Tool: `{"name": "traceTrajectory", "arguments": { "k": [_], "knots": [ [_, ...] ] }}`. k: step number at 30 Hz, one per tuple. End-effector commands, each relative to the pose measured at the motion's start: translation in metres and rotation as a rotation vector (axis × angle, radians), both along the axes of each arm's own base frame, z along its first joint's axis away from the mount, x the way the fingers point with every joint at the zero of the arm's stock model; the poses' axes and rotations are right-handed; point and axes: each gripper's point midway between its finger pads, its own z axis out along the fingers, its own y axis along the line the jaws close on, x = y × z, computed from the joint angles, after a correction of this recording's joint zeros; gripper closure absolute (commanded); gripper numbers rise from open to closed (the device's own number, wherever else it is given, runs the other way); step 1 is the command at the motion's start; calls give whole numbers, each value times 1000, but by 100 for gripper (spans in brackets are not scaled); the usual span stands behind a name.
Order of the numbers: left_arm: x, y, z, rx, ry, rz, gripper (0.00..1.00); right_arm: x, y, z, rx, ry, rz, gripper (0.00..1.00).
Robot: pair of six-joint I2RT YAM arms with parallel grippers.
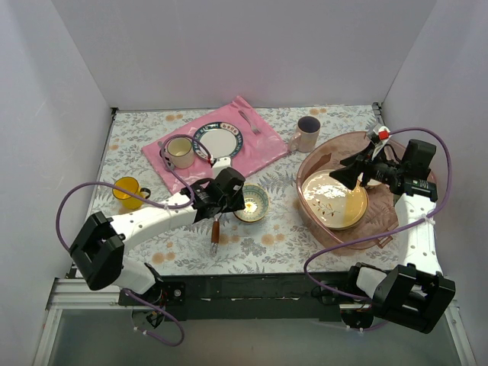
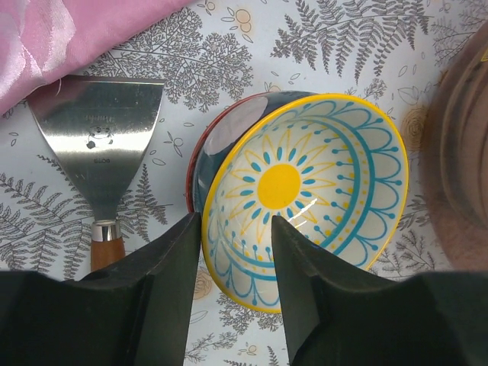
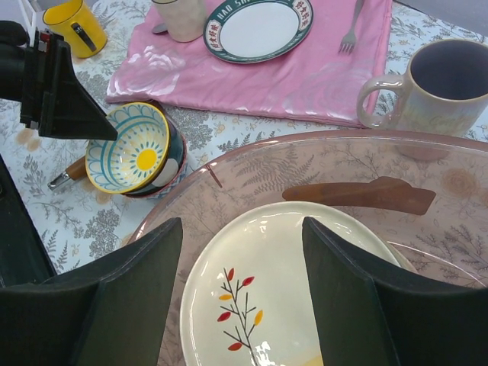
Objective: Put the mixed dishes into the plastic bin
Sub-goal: Pick up the bowl from the center of the board.
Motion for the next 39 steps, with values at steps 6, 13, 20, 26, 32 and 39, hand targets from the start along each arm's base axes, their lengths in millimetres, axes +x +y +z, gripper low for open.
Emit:
{"name": "traceTrajectory", "arguments": {
  "k": [6,13,20,26,32,39],
  "knots": [
    [6,3,5,68,-8,-17,70,-3,3,10,6,-44,16,28],
    [8,2,21,48,-36,-20,90,-4,3,13,4,-51,17,28],
    [7,0,47,-8,-77,-25,99,-4,3,14,1,-53,16,28],
    [5,-4,64,-74,-101,-32,100,-6,5,15,1,-58,32,28],
    [4,-5,66,-94,-102,-35,100,-9,8,16,1,-62,53,28],
    [4,-3,47,-59,-70,-34,100,-9,8,16,0,-60,56,28]
  ]
}}
